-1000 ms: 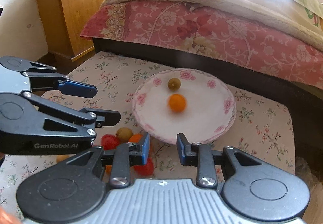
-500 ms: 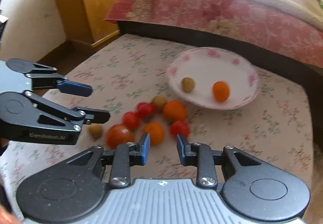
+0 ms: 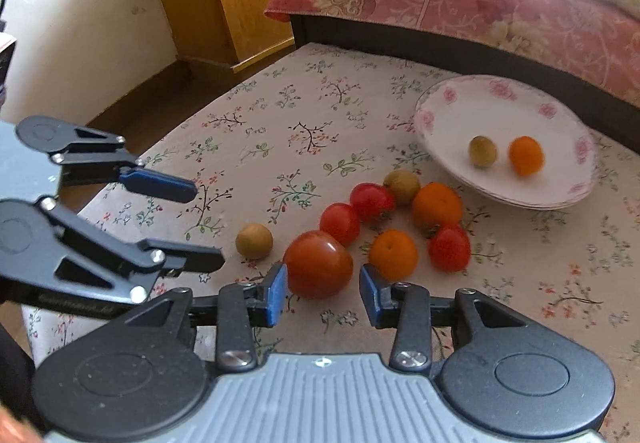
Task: Organize fruits
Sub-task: 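Withdraw both tools from the plate back toward the remaining fruit, then grasp the brown fruit with the left tool while the right tool grasps the large tomato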
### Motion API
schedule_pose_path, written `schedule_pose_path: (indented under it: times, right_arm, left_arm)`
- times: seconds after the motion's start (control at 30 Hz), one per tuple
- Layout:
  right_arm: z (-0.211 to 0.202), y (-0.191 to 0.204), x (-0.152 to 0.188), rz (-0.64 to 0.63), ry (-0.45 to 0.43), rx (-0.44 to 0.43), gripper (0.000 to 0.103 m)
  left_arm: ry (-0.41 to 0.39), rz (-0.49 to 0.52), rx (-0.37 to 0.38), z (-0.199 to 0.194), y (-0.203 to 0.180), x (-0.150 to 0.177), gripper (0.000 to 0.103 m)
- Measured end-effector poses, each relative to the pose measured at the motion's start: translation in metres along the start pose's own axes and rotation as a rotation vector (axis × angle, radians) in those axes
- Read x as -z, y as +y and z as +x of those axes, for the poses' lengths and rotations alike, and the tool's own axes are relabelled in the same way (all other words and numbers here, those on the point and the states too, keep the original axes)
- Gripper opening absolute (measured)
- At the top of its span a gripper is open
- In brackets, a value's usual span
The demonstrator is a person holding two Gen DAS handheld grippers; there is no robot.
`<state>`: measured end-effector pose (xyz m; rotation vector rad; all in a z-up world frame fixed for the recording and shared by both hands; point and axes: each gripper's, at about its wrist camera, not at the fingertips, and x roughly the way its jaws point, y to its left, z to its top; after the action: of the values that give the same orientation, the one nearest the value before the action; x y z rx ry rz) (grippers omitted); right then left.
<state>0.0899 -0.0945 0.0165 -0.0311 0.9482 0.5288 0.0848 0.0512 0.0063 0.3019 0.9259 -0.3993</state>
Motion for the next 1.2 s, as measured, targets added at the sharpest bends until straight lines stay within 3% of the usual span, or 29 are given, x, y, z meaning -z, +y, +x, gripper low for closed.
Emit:
schedule_pose_path:
  times: [0.17,0.63,0.87,1.1,1.2]
  right_arm:
    - [0.017,0.005,-0.002,0.001,0.007,-0.027,0.049]
    - [0.021,-0.005,0.002,0.032,0.020,-0.009,0.044]
    - [0.000,-0.015,0.009,0.061,0.020,0.007,0.044]
    - [-0.009,-0.021,0.020,0.042,0.031,0.054,0.044]
    - [-0.015,-0.024,0.029,0.039,0.040,0.073,0.044]
  left_arm:
    - [0.012,0.014,0.006,0.005,0.000,0.002,0.065]
    - [0.013,0.051,0.026,0.026,-0.011,-0.002,0.063]
    - [0.018,0.007,0.030,0.039,-0.010,-0.007,0.054]
    - [0.018,-0.005,0.013,0.039,-0.020,-0.009,0.033]
    - [0.021,-0.020,0.041,0.035,-0.025,-0.009,0.033]
